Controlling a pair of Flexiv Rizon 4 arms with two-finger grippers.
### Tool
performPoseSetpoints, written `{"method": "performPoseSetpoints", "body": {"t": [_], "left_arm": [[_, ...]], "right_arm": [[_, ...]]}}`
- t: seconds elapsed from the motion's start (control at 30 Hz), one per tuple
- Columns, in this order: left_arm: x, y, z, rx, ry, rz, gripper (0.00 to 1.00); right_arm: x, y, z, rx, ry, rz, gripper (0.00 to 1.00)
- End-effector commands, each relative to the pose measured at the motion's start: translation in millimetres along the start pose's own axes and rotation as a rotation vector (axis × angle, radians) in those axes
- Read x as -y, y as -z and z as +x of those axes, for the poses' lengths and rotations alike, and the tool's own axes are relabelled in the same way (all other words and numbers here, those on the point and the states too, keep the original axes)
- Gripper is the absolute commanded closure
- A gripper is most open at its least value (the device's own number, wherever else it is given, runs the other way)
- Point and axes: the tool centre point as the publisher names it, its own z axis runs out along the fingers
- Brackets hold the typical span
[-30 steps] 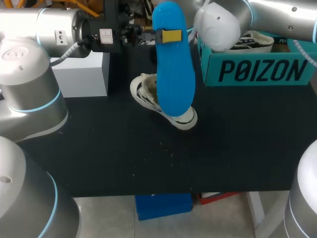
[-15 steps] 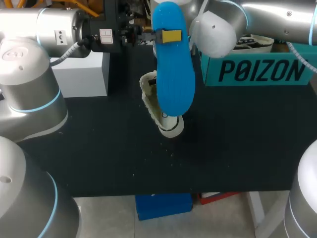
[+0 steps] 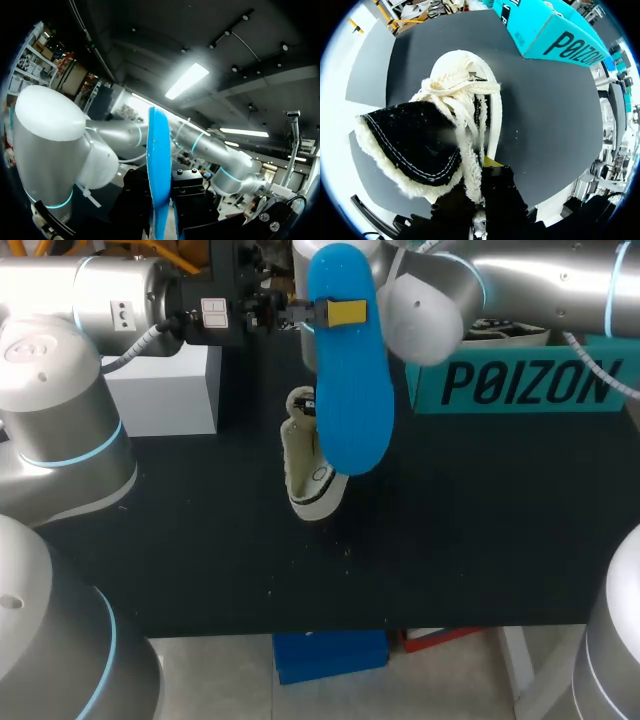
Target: Take the shoe out of the shoebox, open the shoe tongue, remove and reinsert the insole, then place the shoe into the shoebox
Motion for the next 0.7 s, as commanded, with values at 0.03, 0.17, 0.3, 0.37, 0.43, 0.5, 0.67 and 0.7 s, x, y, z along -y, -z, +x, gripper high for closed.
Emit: {"method": "performPoseSetpoints", "body": {"t": [0.03,0.17,0.3,0.37,0.43,0.5,0.67,0.7], "left_arm": [[-1.3,-1.6,0.3,0.004,-0.001,0.002,1.0],[-1.3,-1.6,0.3,0.004,-0.001,0.002,1.0],[-1.3,-1.6,0.3,0.004,-0.001,0.002,1.0],[-1.3,-1.6,0.3,0.004,-0.001,0.002,1.0],[-1.3,-1.6,0.3,0.004,-0.001,0.002,1.0],[-1.3,-1.6,0.3,0.004,-0.001,0.002,1.0],[-1.3,-1.6,0.3,0.004,-0.001,0.002,1.0],[-1.3,-1.6,0.3,0.004,-0.001,0.002,1.0]], "right_arm": [[2.4,-10.0,9.2,0.024,-0.015,-0.002,1.0],[4.6,-16.9,11.8,0.02,0.008,-0.01,1.0],[6.1,-21.3,12.8,0.005,0.034,-0.024,1.0],[7.2,-23.5,12.6,0.021,0.038,-0.031,1.0],[7.3,-25.4,11.9,0.015,0.041,-0.028,1.0],[7.7,-26.9,11.3,0.016,0.039,-0.026,1.0],[10.4,-31.2,13.0,-0.023,0.07,-0.058,1.0],[11.7,-31.8,13.5,-0.029,0.082,-0.062,1.0]]}}
